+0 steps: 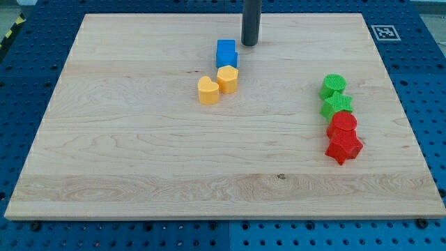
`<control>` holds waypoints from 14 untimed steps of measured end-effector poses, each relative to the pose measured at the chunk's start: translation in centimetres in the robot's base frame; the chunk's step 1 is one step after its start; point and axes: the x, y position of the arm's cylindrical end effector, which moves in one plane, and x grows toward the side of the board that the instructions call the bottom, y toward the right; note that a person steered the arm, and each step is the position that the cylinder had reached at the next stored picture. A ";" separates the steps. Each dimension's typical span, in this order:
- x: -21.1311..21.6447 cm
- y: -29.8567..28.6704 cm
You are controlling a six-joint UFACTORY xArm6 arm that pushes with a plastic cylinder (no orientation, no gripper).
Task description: Push the yellow heart to the bottom of the hexagon
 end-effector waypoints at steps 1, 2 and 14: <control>0.4 0.0; 2.4 -0.2; 19.0 -1.0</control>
